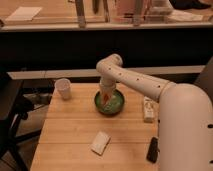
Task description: Place the pepper in the ceramic bowl
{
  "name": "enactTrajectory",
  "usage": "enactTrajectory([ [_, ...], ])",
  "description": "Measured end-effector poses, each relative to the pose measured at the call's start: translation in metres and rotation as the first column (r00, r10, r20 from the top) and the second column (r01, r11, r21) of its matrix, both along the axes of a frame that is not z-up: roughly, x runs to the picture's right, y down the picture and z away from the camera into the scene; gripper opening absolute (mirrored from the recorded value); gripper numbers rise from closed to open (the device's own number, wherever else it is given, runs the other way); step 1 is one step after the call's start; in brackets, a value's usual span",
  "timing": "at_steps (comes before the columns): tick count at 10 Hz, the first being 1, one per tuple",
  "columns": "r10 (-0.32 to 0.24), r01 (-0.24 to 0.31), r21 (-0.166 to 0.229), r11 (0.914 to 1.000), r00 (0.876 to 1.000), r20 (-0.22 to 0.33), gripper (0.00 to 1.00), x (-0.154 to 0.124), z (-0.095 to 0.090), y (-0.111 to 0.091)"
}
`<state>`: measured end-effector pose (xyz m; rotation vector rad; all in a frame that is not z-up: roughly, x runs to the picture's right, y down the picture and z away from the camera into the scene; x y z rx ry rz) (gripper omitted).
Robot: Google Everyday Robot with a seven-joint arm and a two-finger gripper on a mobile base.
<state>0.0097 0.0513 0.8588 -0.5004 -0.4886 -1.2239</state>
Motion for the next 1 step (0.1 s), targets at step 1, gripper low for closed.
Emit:
enactTrajectory([
  [1,0.002,-0.002,-0.001,1.0000,1.000,0.000,0.07,0.0003,0.0004,0.0003],
])
